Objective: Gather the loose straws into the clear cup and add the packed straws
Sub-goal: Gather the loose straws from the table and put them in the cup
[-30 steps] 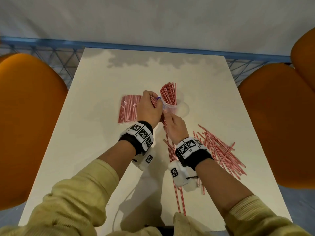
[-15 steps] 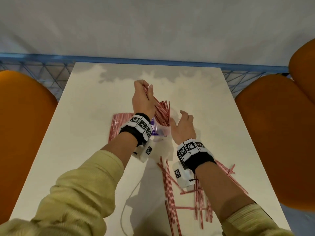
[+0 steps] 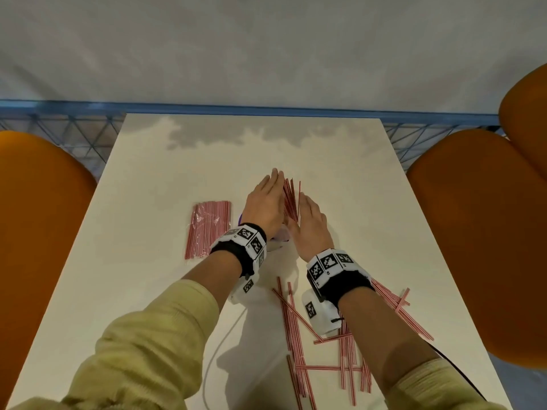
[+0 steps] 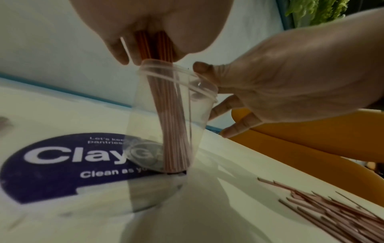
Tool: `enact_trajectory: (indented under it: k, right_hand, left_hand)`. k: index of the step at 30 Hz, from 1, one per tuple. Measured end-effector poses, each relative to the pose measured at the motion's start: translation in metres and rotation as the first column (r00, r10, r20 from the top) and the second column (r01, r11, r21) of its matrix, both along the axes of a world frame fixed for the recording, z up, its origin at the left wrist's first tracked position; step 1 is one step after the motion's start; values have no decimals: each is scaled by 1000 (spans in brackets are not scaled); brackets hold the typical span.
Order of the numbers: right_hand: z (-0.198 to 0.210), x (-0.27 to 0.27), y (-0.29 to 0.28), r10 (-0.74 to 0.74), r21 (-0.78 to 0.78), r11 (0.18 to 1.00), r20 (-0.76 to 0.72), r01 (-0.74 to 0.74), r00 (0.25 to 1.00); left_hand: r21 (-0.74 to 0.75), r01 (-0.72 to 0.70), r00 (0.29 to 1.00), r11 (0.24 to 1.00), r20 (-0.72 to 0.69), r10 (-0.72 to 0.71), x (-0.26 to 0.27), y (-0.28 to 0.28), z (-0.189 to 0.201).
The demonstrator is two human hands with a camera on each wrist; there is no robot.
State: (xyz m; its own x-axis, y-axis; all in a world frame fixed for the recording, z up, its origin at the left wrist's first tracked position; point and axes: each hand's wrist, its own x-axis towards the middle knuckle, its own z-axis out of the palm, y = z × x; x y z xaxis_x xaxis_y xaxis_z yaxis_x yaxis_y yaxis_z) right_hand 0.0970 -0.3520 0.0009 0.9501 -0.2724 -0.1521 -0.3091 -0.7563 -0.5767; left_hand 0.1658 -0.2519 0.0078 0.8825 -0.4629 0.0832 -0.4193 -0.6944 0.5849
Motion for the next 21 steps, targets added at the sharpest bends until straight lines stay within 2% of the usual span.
enact_trajectory:
  k: [2, 4, 6, 8, 10, 12, 13, 14, 15, 18, 20, 21]
  right_hand:
    - [0, 0, 1, -10, -8, 1000, -18, 9, 1000]
    - [1, 0, 1, -18, 3, 1000, -32, 18, 999]
    - [1, 0, -1, -5, 21, 1000, -21, 6, 1000]
    - [1, -2, -4, 14, 49, 999, -3, -14, 1000]
    - [5, -6, -7, 13, 85, 996, 36, -16, 999]
    - [10, -15, -14, -28, 104, 994, 84, 20, 996]
    - [12, -21, -19, -67, 100, 993, 100, 57, 993]
    - [12, -28, -25, -118, 88, 990, 109, 109, 987]
    - [10, -36, -32, -181, 70, 982, 102, 174, 978]
    - [4, -66, -55, -407, -19, 913, -60, 407, 911]
    - [2, -89, -67, -515, -126, 857, -204, 499, 833]
    - [1, -100, -71, -556, -183, 831, -255, 525, 791]
  left_hand:
    - [105, 37, 999, 994, -31, -34, 2, 2, 5]
    - [138, 71, 991, 988, -127, -53, 2, 4, 9]
    - [15, 25, 980, 1000, -197, -21, -3, 5, 13]
    - [-212, -125, 975, 969, -208, 81, -11, 8, 14]
    - [-397, -299, 948, 868, -224, 224, -19, 12, 13]
    - [-468, -448, 891, 762, -307, 336, -30, 18, 10]
    - [-458, -501, 861, 735, -355, 366, -38, 22, 7]
    - [-419, -524, 843, 742, -379, 381, -46, 25, 2]
    - [-352, -508, 846, 786, -378, 377, -56, 28, -3]
    - [-38, -264, 909, 964, -342, 236, -96, 32, -19]
    - [142, -135, 922, 981, -343, 177, -121, 33, -25]
    - [194, -126, 918, 973, -350, 189, -131, 35, -24]
